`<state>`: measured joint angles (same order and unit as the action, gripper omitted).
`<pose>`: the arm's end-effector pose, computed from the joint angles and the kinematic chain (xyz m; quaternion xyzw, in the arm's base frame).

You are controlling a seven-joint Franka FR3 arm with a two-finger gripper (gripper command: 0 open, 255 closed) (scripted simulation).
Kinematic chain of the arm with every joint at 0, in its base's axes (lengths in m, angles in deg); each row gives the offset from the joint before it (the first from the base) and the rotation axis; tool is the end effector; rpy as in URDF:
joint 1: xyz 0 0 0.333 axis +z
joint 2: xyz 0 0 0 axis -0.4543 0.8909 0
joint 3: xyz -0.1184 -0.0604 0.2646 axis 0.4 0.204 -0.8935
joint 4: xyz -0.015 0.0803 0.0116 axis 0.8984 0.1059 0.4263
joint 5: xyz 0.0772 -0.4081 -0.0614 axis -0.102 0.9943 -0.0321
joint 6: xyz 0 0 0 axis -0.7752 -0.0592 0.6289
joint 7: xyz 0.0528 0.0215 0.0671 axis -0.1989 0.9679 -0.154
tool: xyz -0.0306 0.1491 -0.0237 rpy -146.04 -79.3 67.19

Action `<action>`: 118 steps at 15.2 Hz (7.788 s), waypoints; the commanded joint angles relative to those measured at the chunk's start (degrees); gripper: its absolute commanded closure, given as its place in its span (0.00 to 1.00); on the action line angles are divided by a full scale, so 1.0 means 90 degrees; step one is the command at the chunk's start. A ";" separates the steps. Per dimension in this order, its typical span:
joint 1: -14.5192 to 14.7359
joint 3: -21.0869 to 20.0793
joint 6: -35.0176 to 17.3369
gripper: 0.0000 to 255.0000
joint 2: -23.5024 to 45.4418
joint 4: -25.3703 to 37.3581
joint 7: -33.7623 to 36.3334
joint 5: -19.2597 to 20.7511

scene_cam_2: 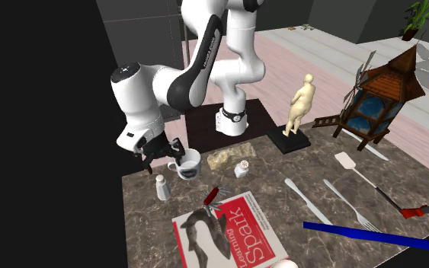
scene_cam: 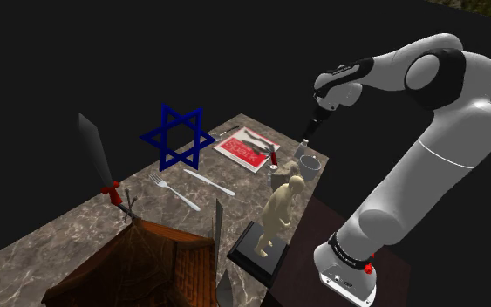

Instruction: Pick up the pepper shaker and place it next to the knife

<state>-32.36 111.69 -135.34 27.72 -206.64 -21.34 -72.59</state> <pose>0.3890 -0.3792 0.2799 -0.9977 -0.0388 -0.0281 0.0476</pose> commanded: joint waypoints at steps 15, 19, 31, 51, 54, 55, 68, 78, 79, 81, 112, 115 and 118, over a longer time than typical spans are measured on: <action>-0.0305 -0.0126 -0.0544 0.00 0.1310 0.0321 -0.1060 -0.1148; -0.0304 -0.0126 -0.0542 1.00 0.1310 0.0322 -0.1060 -0.1147; -0.0228 -0.0033 -0.0279 1.00 0.1042 0.0404 -0.0851 -0.0872; -0.0052 0.0109 0.1203 1.00 -0.0004 0.1184 -0.0046 0.0117; -0.0042 0.0102 0.1442 1.00 -0.0107 0.1352 0.0034 0.0204; -0.0039 0.0100 0.1522 1.00 -0.0138 0.1411 0.0058 0.0229; 0.0317 -0.0574 0.1778 1.00 -0.1403 0.0753 0.1453 0.0973; 0.0711 -0.1823 0.1570 1.00 -0.2506 -0.0412 0.3267 0.1190; 0.0760 -0.1945 0.1552 1.00 -0.2573 -0.0490 0.3435 0.1173; 0.0865 -0.2189 0.1515 1.00 -0.2682 -0.0625 0.3765 0.1125; 0.2757 -0.5465 0.0977 1.00 -0.0819 0.1003 0.8460 0.0362; 0.2891 -0.5650 0.0922 1.00 -0.0429 0.1356 0.8817 0.0453; 0.2896 -0.5653 0.0670 1.00 -0.0365 0.1168 0.8811 0.0457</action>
<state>-6.36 60.89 -128.51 24.19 -195.61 57.82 -68.51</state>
